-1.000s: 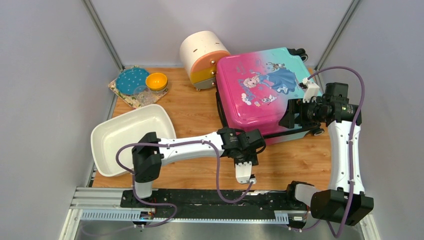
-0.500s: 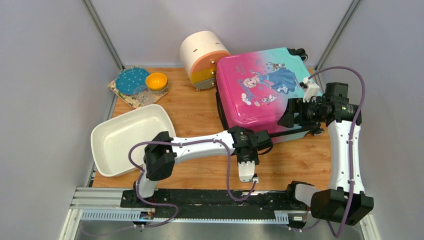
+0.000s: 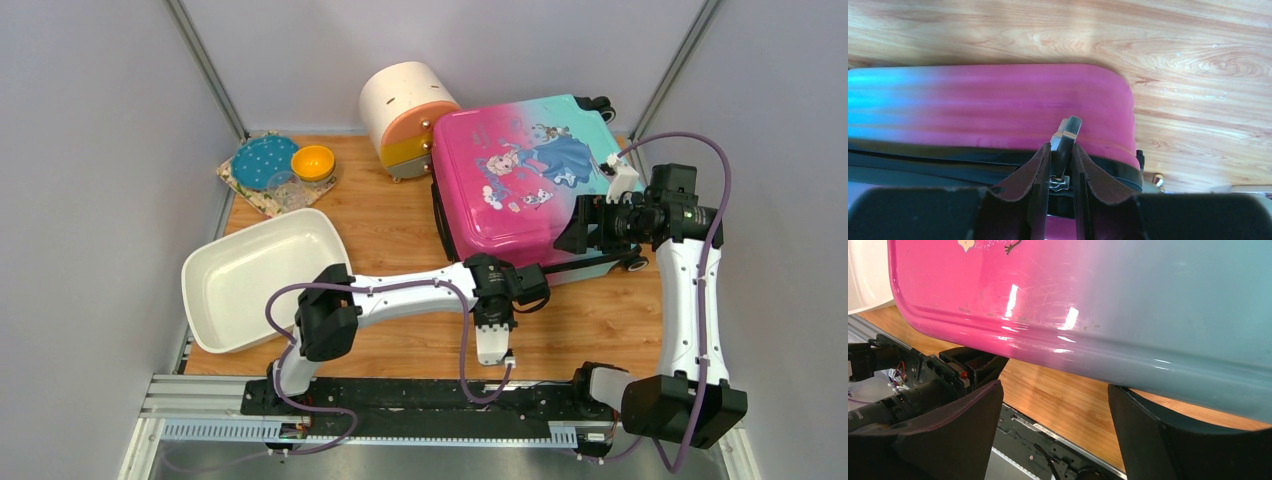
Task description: Open, take out, and arrange the luggage
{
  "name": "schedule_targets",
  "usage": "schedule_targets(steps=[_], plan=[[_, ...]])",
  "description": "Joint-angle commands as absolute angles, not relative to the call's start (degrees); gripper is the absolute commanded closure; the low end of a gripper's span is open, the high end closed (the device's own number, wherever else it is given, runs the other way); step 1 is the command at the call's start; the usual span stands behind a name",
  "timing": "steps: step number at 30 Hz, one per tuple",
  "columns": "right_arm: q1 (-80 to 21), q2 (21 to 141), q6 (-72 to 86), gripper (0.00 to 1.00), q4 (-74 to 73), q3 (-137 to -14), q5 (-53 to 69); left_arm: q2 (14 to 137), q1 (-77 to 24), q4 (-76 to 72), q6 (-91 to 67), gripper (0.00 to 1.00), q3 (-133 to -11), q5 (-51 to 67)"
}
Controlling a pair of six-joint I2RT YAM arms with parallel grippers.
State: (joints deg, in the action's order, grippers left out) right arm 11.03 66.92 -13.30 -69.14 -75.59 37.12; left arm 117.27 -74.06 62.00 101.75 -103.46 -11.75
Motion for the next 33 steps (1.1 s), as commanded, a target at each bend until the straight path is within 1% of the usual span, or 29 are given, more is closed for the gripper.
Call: schedule_targets(steps=[1, 3, 6, 7, 10, 13, 16, 18, 19, 21, 22, 24, 25, 28, 33], plan=[[10.9, 67.9, -13.6, 0.16, -59.5, -78.3, 41.7, 114.5, -73.9, 65.6, 102.6, 0.72, -103.8, -11.7], [10.9, 67.9, -13.6, 0.16, -59.2, -78.0, 41.8, 111.7, -74.0, 63.5, 103.7, 0.74, -101.7, -10.6], [11.0, 67.9, -13.4, 0.16, -59.0, -77.5, 42.3, 108.7, -74.1, 61.2, 106.0, 0.80, -96.7, -10.0], [11.0, 67.9, -13.4, 0.16, -58.9, -77.4, 42.4, 108.5, -74.2, 61.3, 106.3, 0.83, -96.1, -10.3], [11.1, 67.9, -13.4, 0.16, -58.8, -77.4, 42.5, 109.6, -74.3, 64.5, 105.6, 0.91, -98.2, -11.5], [11.2, 68.0, -13.4, 0.16, -58.5, -77.3, 42.6, 111.1, -74.3, 66.7, 104.4, 0.95, -100.8, -12.2], [11.4, 67.9, -13.4, 0.16, -58.5, -77.2, 42.9, 111.6, -74.3, 67.1, 104.1, 0.97, -101.2, -12.6], [11.4, 67.9, -13.4, 0.16, -58.5, -77.1, 43.1, 111.4, -74.3, 66.9, 104.1, 0.92, -101.1, -12.0], [11.4, 67.9, -13.4, 0.16, -58.5, -77.1, 43.2, 111.0, -74.3, 67.0, 104.1, 0.85, -100.8, -11.0], [11.4, 67.9, -13.4, 0.16, -58.5, -77.0, 43.2, 110.3, -74.5, 66.6, 104.8, 0.78, -100.1, -10.7], [11.5, 67.9, -13.5, 0.16, -58.4, -77.0, 43.2, 110.0, -74.7, 66.3, 105.0, 0.71, -99.1, -11.1], [11.5, 67.9, -13.6, 0.16, -58.5, -77.0, 43.3, 109.8, -74.9, 65.5, 105.8, 0.65, -98.5, -10.9], [11.5, 67.9, -13.5, 0.16, -58.5, -77.0, 43.5, 109.9, -75.0, 65.4, 105.7, 0.55, -98.7, -10.9], [11.6, 68.0, -13.6, 0.16, -58.5, -76.8, 43.8, 110.7, -75.1, 65.3, 105.8, 0.43, -99.0, -11.2], [11.7, 68.1, -13.6, 0.15, -58.5, -76.6, 44.0, 112.0, -75.1, 63.6, 105.8, 0.43, -98.7, -12.5]])
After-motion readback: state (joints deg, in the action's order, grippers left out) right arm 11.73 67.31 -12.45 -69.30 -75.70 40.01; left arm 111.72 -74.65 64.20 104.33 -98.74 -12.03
